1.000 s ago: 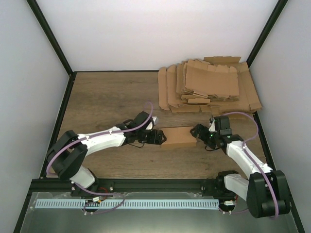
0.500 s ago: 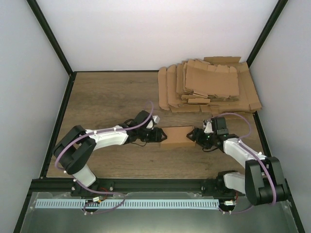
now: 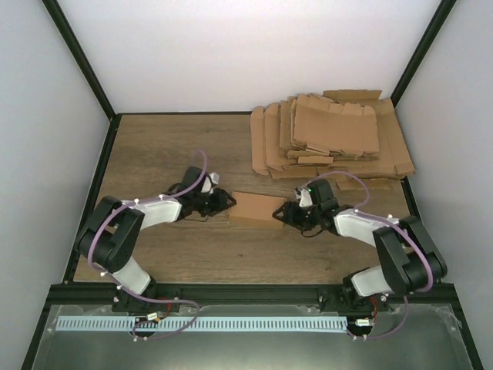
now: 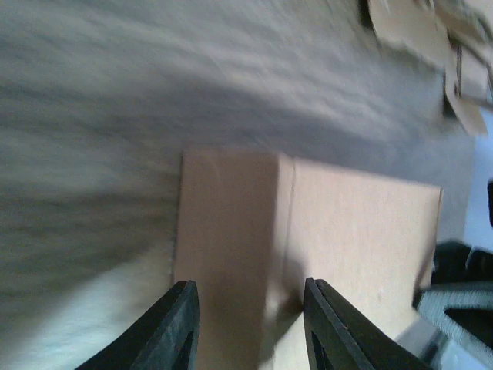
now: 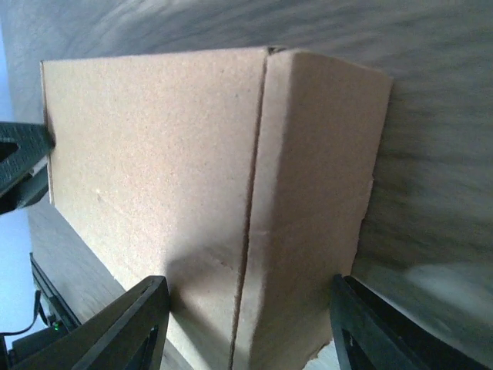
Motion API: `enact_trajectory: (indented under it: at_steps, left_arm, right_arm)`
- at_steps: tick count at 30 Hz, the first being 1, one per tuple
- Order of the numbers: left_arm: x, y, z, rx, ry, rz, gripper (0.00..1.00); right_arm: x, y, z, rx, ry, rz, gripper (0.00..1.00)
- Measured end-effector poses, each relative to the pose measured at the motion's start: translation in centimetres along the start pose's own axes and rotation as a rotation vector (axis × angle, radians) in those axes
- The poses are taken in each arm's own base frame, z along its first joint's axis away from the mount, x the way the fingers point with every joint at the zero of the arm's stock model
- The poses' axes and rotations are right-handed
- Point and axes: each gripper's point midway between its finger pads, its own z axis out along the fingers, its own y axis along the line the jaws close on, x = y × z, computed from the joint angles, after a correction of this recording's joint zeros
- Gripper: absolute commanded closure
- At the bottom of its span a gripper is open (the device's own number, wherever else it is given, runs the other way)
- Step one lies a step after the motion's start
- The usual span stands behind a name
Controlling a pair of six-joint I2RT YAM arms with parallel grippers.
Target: Fold the paper box
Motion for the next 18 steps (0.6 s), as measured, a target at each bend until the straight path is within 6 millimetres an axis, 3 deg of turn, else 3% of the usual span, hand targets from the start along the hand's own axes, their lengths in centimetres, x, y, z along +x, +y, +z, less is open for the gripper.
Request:
enact_trajectory:
  at_steps: [3,8,11,13,15,18]
  left_arm:
    - [-3.0,2.4,-1.9,-0.025,-0.074,-0.046,0.56]
    - [-8.6,7.7,-5.9,-0.090,-0.240,-0.142,0.44]
    - [-12.4,10.9,-9.0,-0.149,-0.367,-0.203,0.31]
    - [-14.3,12.0,-10.8,-0.200,-0.439,-0.213,0.26]
    - [-15.2,11.6,-12.3,-0.234,-0.491,-0.190,0.25]
    - [-15.0,9.1,-14.4,-0.252,-0.540,-0.136,0.25]
  right_arm:
    - [-0.7,1.9,2.2,-0.032,0.021,-0.022,0.44]
    - [-4.2,6.2,7.4,-0.098,0.011,-0.059,0.43]
    - [-6.4,9.2,10.6,-0.148,-0.010,-0.093,0.36]
    - [-7.9,11.2,11.9,-0.185,-0.032,-0.116,0.27]
    - [-8.4,12.2,12.1,-0.201,-0.052,-0.133,0.20]
    - [-8.9,12.5,11.4,-0.194,-0.087,-0.153,0.17]
